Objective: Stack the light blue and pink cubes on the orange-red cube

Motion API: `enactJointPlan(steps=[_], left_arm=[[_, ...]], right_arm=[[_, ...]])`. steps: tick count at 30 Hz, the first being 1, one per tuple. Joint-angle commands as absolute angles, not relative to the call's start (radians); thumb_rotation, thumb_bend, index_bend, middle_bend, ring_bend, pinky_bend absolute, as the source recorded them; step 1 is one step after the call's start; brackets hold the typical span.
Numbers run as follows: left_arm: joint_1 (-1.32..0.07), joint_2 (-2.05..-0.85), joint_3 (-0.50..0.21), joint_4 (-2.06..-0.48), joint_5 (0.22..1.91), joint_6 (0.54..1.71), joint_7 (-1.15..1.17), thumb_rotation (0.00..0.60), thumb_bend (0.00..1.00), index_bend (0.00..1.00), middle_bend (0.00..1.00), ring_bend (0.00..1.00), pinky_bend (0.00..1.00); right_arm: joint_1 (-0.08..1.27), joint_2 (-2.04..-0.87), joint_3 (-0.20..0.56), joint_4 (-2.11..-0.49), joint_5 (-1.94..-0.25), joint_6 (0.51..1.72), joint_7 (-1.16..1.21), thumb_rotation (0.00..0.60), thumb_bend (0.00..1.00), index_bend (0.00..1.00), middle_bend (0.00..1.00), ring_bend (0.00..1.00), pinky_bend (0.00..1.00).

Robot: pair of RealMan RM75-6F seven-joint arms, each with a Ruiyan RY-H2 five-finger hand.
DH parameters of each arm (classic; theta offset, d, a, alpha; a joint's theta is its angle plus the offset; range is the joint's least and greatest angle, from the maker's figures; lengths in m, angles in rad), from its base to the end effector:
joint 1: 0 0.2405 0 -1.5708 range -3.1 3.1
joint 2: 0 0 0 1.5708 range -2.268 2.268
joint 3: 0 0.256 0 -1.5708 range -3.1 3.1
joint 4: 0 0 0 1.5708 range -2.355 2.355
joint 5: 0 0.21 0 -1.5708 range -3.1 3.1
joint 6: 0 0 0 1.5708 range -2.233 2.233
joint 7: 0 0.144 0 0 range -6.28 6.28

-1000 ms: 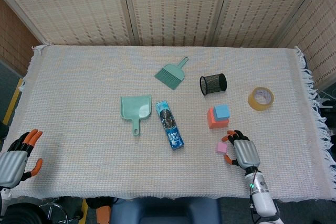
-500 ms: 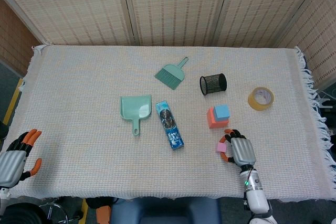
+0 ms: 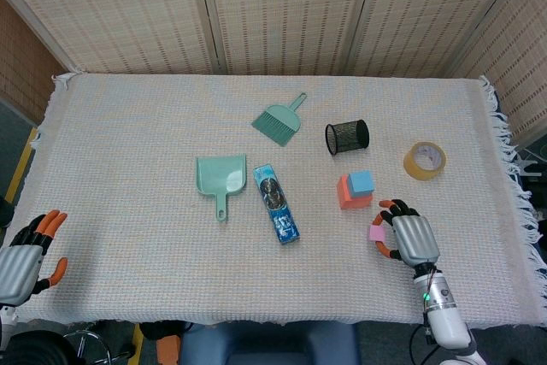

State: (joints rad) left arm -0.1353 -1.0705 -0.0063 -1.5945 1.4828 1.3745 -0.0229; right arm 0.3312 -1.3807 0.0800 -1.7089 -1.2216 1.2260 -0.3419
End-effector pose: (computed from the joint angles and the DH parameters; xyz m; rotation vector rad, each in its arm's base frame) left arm -0.3221 0.1873 0.1582 -1.4847 -0.9572 -0.8019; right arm -0.2442 -0.2404 0.0438 1.5643 -1.0904 0.8301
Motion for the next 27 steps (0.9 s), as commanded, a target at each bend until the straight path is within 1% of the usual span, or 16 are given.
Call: enactJointPlan(steps=[1, 6, 11, 18, 22, 27], left_arm=[[-0.137, -1.076, -0.010, -1.595, 1.472, 1.371, -0.008, 0.600, 0.47, 0.00, 0.00, 0.00, 0.15], [-0.140, -1.088, -0.015, -1.597, 1.453, 1.361, 0.026, 0.600, 0.47, 0.00, 0.00, 0.00, 0.15], [-0.143, -1.099, -0.022, -1.597, 1.434, 1.355, 0.056, 0.600, 0.47, 0.00, 0.00, 0.00, 0.15], [-0.150, -1.111, -0.031, -1.592, 1.407, 1.340, 0.079, 0.600, 0.47, 0.00, 0.00, 0.00, 0.15], [-0.153, -1.115, -0.034, -1.588, 1.394, 1.333, 0.088, 0.600, 0.47, 0.00, 0.00, 0.00, 0.15], [-0.152, -1.116, -0.039, -1.586, 1.382, 1.333, 0.091, 0.600, 0.47, 0.00, 0.00, 0.00, 0.15]], right_arm=[[0.364, -1.240, 0.082, -1.805, -1.298, 1.166, -0.276, 0.600, 0.19, 0.50, 0.22, 0.10, 0.30], [0.399, -1.132, 0.101, -1.834, -1.357, 1.111, -0.160, 0.600, 0.19, 0.51, 0.22, 0.09, 0.30], [0.449, -1.082, 0.144, -1.814, -1.348, 1.059, -0.101, 0.600, 0.19, 0.52, 0.22, 0.09, 0.30], [0.549, -1.104, 0.209, -1.726, -1.258, 0.939, -0.052, 0.600, 0.19, 0.54, 0.22, 0.09, 0.30], [0.597, -1.137, 0.226, -1.665, -1.209, 0.884, -0.047, 0.600, 0.19, 0.54, 0.22, 0.09, 0.30], [0.632, -1.173, 0.229, -1.605, -1.166, 0.850, -0.058, 0.600, 0.19, 0.54, 0.22, 0.08, 0.30]])
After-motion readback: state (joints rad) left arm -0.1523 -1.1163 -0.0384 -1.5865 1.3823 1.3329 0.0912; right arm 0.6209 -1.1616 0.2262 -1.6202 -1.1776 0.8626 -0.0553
